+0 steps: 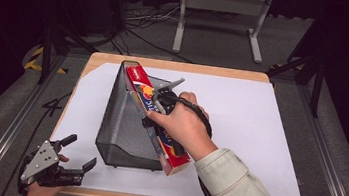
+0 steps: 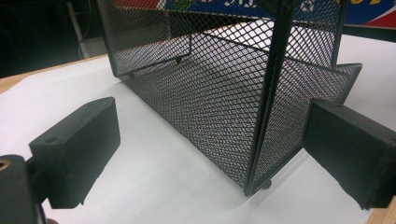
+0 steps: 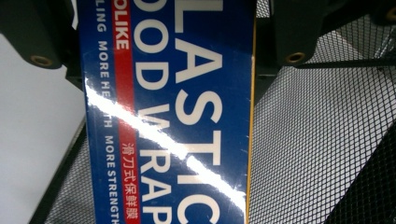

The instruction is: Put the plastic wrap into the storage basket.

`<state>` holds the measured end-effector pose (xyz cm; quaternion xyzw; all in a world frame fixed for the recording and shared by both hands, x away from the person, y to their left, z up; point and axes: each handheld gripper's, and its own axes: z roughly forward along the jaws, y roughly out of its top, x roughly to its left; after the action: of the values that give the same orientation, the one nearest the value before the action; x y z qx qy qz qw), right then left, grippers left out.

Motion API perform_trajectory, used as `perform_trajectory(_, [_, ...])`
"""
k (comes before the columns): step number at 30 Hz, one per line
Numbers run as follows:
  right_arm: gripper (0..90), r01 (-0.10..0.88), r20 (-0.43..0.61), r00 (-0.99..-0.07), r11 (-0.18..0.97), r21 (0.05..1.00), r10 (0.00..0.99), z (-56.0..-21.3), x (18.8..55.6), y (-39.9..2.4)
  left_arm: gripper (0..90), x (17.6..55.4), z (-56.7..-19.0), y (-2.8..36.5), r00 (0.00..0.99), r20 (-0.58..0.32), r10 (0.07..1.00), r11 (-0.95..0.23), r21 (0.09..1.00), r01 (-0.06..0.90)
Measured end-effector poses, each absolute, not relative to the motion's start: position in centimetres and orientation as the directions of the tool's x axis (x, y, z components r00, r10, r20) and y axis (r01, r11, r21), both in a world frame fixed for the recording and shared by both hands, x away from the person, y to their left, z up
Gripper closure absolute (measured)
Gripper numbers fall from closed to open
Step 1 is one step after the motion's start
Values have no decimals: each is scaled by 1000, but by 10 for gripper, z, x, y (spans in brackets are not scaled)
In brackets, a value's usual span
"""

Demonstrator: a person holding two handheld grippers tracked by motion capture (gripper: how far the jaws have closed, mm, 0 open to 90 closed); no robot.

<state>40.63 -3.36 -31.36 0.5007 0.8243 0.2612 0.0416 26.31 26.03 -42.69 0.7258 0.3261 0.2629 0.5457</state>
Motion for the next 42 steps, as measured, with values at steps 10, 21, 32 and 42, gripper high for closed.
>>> perform_trajectory(10, [396, 826, 193, -474, 358, 435, 859, -329, 416, -17, 52, 262, -427, 259, 647, 49, 761, -213, 961, 178])
perform_trajectory(21, [394, 862, 165, -422, 338, 378, 891, -338, 425, -9, 52, 262, -427, 258, 649, 52, 759, -217, 960, 178])
perform_trajectory(32, [387, 879, 147, -408, 344, 331, 901, -347, 432, -3, 52, 262, -427, 259, 648, 49, 760, -214, 960, 179])
perform_trajectory(42, [375, 891, 149, -399, 345, 294, 905, -350, 438, -1, 53, 262, -427, 259, 648, 49, 760, -214, 960, 179])
